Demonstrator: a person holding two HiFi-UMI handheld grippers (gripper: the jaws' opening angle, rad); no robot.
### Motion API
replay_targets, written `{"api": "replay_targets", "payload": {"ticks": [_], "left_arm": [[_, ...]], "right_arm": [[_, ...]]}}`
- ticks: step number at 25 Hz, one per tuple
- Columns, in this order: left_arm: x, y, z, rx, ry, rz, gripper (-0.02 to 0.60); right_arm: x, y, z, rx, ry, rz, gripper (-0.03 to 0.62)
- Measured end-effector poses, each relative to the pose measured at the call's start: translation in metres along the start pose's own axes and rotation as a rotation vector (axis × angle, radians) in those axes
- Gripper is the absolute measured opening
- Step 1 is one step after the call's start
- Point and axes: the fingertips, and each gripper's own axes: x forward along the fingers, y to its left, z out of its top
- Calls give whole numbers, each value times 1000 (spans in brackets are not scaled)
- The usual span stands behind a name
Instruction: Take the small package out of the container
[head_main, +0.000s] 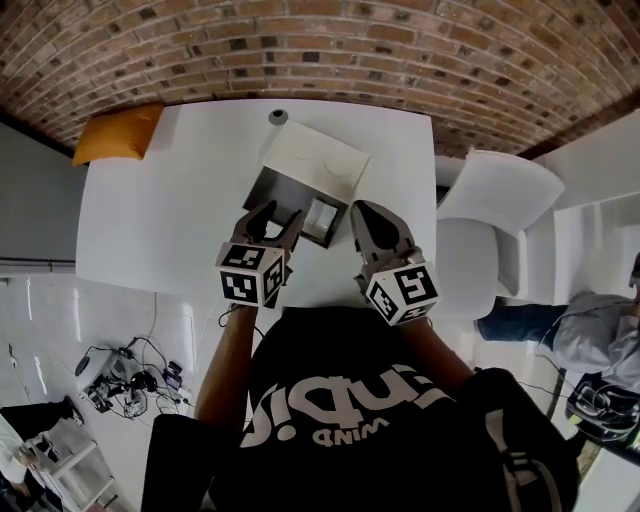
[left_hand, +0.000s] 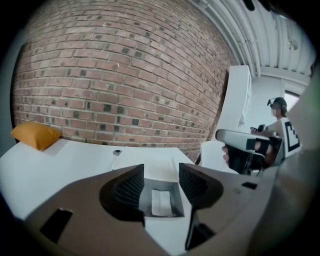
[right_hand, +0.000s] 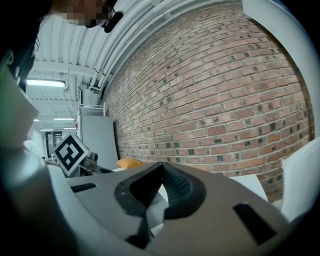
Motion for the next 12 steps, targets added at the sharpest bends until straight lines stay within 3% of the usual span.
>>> {"api": "replay_targets", "payload": {"ticks": [12], "left_arm": [[56, 1, -33, -10, 147, -86, 207]], "right_arm": [[4, -10, 2, -3, -2, -14, -2]]}}
